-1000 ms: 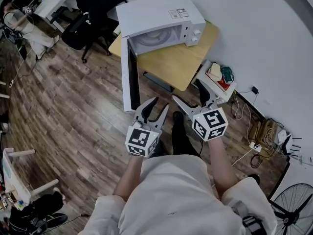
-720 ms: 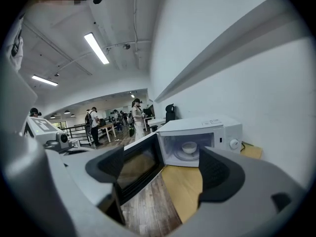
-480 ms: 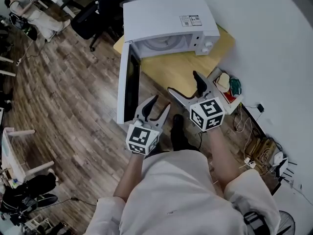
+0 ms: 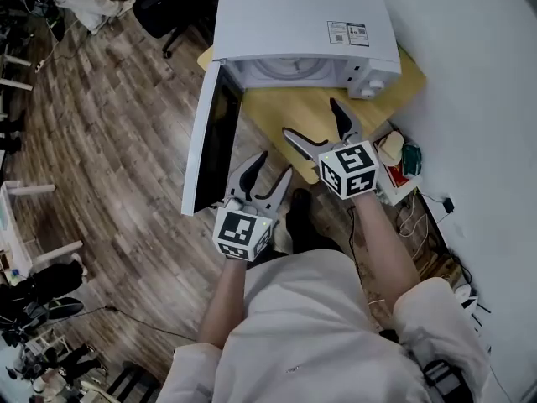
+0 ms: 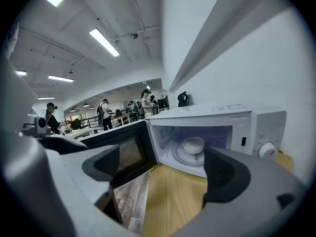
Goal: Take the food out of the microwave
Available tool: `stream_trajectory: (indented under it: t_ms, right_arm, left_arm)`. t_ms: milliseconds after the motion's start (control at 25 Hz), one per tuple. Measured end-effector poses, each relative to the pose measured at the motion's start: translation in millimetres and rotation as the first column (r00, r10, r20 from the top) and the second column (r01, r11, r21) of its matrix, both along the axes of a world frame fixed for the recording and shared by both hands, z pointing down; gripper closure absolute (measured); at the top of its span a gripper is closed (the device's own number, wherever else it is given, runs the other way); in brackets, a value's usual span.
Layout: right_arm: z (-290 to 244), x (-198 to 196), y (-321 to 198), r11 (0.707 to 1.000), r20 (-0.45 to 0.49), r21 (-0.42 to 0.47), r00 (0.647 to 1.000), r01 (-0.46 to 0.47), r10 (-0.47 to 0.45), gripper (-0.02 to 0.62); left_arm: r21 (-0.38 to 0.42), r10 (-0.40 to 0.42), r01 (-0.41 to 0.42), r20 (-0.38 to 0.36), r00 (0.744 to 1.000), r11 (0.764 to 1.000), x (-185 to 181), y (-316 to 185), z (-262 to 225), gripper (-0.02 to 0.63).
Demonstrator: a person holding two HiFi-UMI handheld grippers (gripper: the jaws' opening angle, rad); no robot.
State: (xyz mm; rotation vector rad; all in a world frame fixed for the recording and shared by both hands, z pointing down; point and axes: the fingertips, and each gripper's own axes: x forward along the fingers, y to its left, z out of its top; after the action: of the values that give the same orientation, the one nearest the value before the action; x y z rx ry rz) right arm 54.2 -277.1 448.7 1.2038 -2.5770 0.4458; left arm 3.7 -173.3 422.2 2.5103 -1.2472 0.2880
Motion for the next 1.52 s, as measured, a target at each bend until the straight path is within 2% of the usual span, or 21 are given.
stream_trajectory:
  t_ms: [160,400,680,1160,1360,1520]
  right_arm:
    - [21,-9,-26,1.000,-0.018,0.016,0.999,0.027,-0.027,0.075]
    - [51,-19,-61,1.000,-0.024,0.008,1.000,0.020,-0.020,0.059]
    - [89,-23,-92,1.000,-0.062,0.001,0.998,-0.013,0.013,0.023]
    - [123,-32,-144,0.995,-0.032,0.054,0.996,-0.085,0.087,0.021]
    - [140,-30,-169,0.987,-0.008,0.047,0.988,-0.153,0.154,0.021]
    - [149,-30,-185,0.981,-0.035,0.044,0.981,-0.188,0.190,0.021]
  left_arm:
    - [-0.001,-0.038,0.038,0.012,0.999,0.999,-2,-14,10,0.407]
    - [-0.011,-0.057,0.057,0.017,0.998,0.998,-4,-30,26,0.407]
    - [-0.029,-0.022,0.022,0.004,1.000,0.999,-2,-41,49,0.407]
    - [-0.018,-0.005,0.004,-0.014,1.000,1.000,-2,-63,85,0.407]
    - [-0.030,-0.002,0.001,-0.020,1.000,1.000,0,-66,110,0.407]
    - [-0.042,-0.010,0.009,-0.026,1.000,0.999,0,-66,121,0.407]
